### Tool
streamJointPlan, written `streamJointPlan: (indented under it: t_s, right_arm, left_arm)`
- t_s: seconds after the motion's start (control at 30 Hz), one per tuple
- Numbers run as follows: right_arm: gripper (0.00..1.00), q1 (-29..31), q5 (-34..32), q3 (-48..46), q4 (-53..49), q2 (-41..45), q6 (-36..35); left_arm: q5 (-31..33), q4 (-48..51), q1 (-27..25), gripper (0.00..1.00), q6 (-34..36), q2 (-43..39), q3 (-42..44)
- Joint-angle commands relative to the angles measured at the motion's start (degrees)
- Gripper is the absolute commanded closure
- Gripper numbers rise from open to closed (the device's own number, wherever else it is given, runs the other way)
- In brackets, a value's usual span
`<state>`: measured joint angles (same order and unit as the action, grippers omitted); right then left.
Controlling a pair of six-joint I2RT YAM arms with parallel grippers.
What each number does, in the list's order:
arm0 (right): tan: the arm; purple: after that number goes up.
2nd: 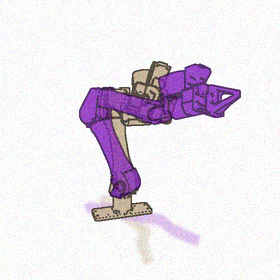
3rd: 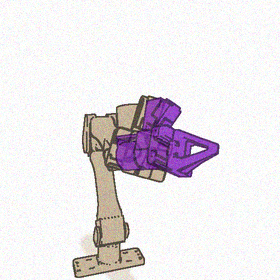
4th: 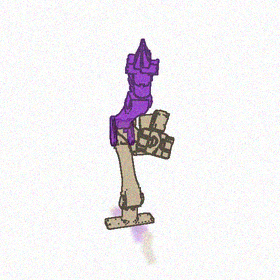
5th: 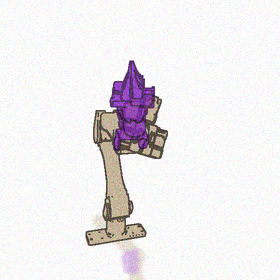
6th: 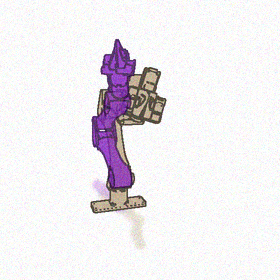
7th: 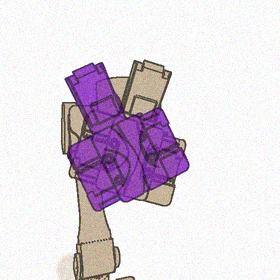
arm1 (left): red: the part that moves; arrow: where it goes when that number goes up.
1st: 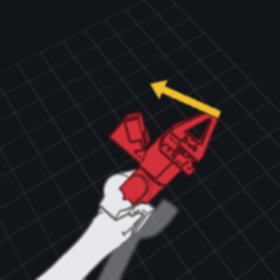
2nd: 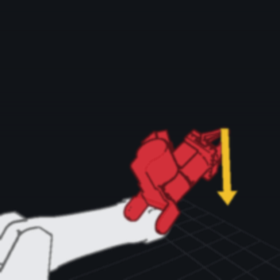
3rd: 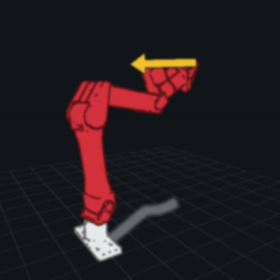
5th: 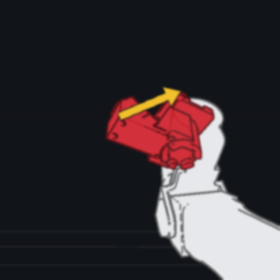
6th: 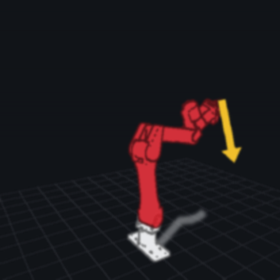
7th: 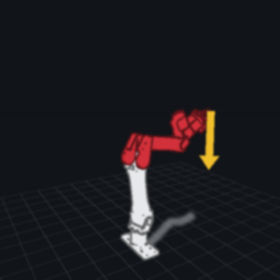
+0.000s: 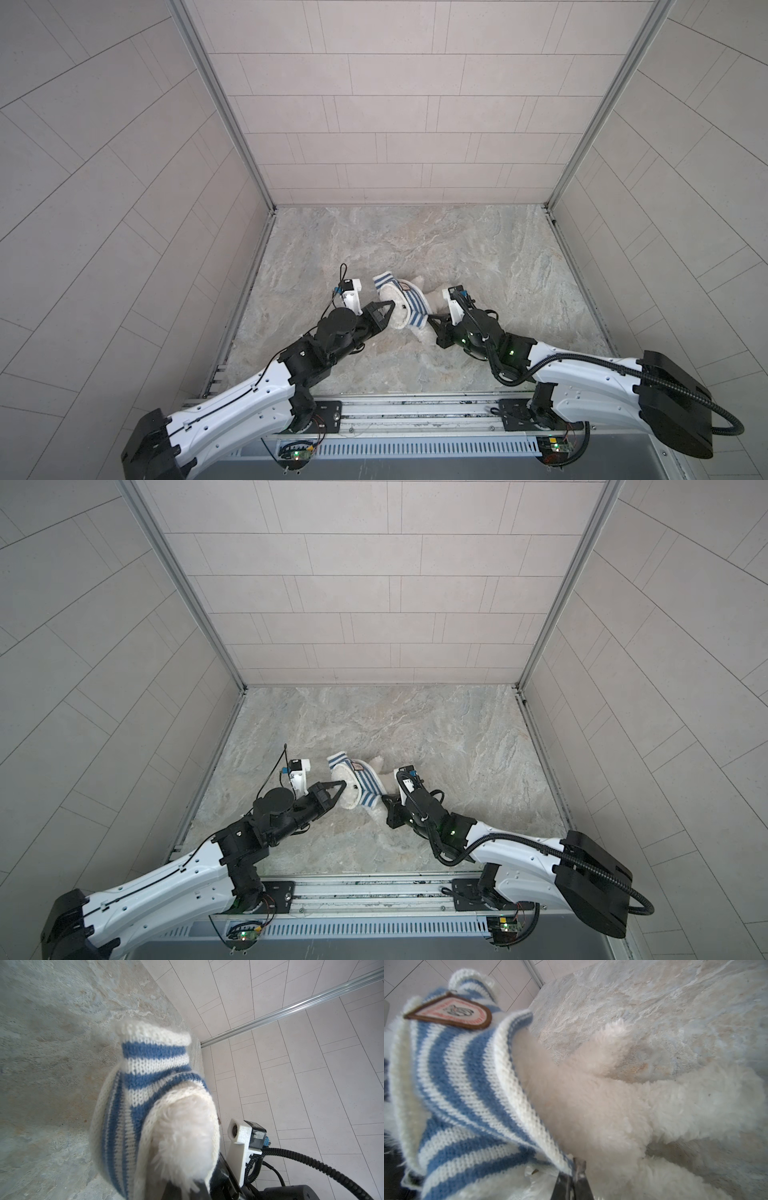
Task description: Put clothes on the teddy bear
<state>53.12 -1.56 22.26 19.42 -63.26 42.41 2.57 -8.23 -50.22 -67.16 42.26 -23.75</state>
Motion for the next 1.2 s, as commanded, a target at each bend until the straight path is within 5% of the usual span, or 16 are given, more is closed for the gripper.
streamJointPlan:
  t_s: [0.0, 0.27, 0.43, 0.67, 1.17]
  right_arm:
    - [1.00, -1.58, -5.59, -3.41, -6.72, 0.28, 3.71]
    - [0.99, -2.08, -3.35, -1.02, -10.51, 3.42, 1.36]
    - [0.75, -2.04, 4.35, 0.36, -5.34, 7.19, -4.14]
    - [0.44, -2.69, 6.13, 10.34, -20.19, 14.04, -9.36]
    - [0.50, -10.66, 19.41, 11.52, -5.86, 4.66, 2.45]
  left_arm:
    - [0.23, -4.71, 1.00, 1.00, 3.44, -2.36, -0.30]
    - [-10.11, 7.03, 3.30, 1.00, 26.82, 0.39, -6.64]
    - [-9.47, 13.93, 3.30, 1.00, 40.54, 0.13, -8.76]
    - [-11.00, 16.05, 2.40, 1.00, 50.36, -0.90, -9.65]
    - [-12.06, 12.97, -1.63, 1.00, 56.52, -2.61, -7.08]
